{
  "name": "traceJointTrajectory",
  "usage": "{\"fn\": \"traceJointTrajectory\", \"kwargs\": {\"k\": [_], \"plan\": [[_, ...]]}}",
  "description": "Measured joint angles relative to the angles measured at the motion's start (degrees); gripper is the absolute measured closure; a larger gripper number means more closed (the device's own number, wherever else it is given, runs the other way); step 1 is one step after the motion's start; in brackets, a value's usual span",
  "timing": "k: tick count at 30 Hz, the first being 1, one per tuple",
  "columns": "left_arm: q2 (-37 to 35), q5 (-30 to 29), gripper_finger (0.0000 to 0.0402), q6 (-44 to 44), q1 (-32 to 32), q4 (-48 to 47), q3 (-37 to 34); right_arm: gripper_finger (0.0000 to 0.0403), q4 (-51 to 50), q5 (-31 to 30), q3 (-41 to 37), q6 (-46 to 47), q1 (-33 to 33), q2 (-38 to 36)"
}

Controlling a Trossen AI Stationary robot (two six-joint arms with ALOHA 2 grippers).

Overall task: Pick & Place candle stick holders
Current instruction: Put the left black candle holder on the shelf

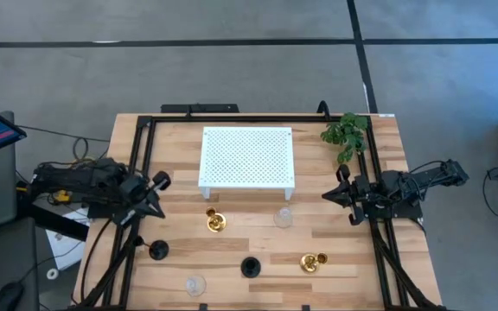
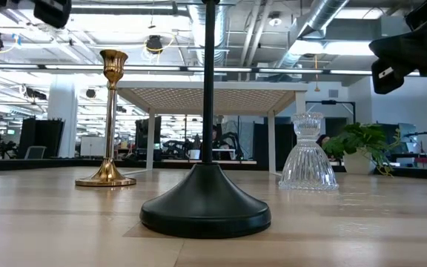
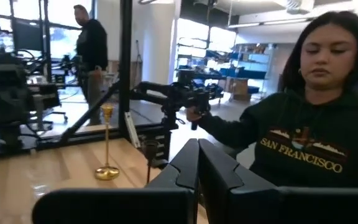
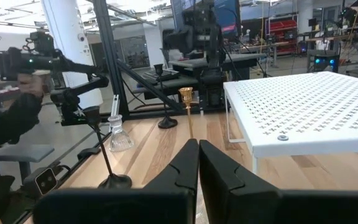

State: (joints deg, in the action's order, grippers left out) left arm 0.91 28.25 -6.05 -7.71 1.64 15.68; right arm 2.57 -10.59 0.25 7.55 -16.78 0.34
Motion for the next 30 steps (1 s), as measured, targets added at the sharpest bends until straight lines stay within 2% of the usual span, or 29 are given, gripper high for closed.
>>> {"fn": "traceJointTrajectory", "kwargs": {"k": [5, 7, 9, 14, 19, 22, 25, 30], "plan": [[0.02, -12.46, 0.0395, -0.64, 1.68, -19.72, 9.91, 0.0398, 0.01, -0.51, 0.00, 0.01, 0.01, 0.00], [0.45, -17.32, 0.0395, -3.56, 1.71, -24.17, 13.22, 0.0398, 0.03, -0.96, 0.00, 0.02, 0.00, 0.00], [1.50, -18.61, 0.0395, -8.93, 1.69, -26.29, 16.27, 0.0398, 0.18, -1.40, 0.02, 0.02, 0.02, 0.00], [6.46, -15.20, 0.0397, -20.98, 1.69, -29.84, 22.26, 0.0398, 0.17, -1.44, 0.01, 0.02, 0.00, 0.01], [12.45, -3.82, 0.0397, -32.77, 1.67, -30.13, 25.64, 0.0398, 0.17, -1.46, 0.00, 0.46, 0.00, 0.00], [15.50, 0.10, 0.0397, -36.21, 1.64, -30.40, 26.31, 0.0398, 0.17, -1.48, 0.00, 2.19, 0.00, 0.02], [17.99, 0.69, 0.0398, -40.12, 1.67, -33.39, 27.26, 0.0398, 0.17, -1.49, 0.00, 2.51, 0.00, 0.02], [22.17, -1.06, 0.0398, -44.83, 1.67, -43.84, 30.65, 0.0398, 0.32, -3.35, 0.00, 2.58, 0.00, 0.00]]}}
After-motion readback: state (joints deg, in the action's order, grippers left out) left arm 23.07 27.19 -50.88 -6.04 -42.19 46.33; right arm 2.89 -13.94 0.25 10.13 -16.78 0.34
